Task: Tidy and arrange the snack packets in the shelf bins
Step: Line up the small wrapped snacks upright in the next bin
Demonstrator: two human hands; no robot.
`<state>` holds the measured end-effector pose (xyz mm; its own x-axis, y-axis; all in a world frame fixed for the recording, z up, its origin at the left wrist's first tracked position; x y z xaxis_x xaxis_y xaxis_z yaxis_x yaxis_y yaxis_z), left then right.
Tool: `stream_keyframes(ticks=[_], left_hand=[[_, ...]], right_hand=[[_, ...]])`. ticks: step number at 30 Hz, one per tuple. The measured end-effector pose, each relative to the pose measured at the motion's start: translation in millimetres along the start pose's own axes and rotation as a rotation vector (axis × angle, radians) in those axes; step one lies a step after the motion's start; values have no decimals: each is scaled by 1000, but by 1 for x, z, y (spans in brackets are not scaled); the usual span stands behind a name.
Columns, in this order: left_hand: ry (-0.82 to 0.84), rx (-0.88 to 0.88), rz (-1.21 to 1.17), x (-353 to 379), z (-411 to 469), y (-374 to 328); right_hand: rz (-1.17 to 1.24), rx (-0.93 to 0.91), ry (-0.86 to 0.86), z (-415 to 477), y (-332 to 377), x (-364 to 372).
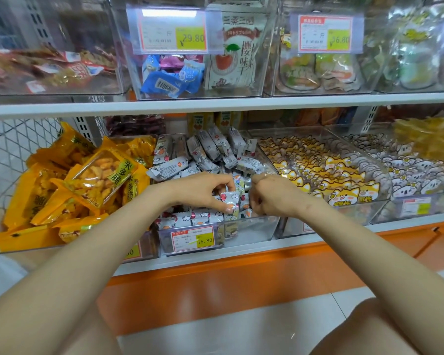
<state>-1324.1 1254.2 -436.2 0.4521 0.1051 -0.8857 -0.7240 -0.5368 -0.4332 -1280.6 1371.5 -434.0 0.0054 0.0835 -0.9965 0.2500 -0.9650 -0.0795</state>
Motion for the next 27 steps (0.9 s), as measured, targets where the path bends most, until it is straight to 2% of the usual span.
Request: stream_keyframes(ticks=[4,9,14,18,23,27], left_hand=[[25,13,38,3,1,0],[75,18,164,7,5,1],[76,11,202,7,7,0],[36,12,94,4,6,0],[60,-18,120,5,8,2],[64,-33,104,5,7,0]], right_hand=[[-1,-8,-12,-1,0,0],[137,-13,-101,-4,-7,-3],[45,-43,-204,-10,-6,-11],[107,-117,-216,-14,-11,-19],[382,-176,-123,-10,-11,-8],[514,-138,-17,-5,-4,11]])
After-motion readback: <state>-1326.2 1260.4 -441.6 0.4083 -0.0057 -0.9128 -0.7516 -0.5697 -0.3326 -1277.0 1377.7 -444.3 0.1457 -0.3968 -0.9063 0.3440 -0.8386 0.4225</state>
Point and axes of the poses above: each hand's wrist, its own z-axis towards the middle knuckle, its own x-axis out of the palm, y = z × x, the point moved 6 cm from there along z, towards the middle knuckle, and after that the axes turned 3 degrees about y, right-handed, at the moved point
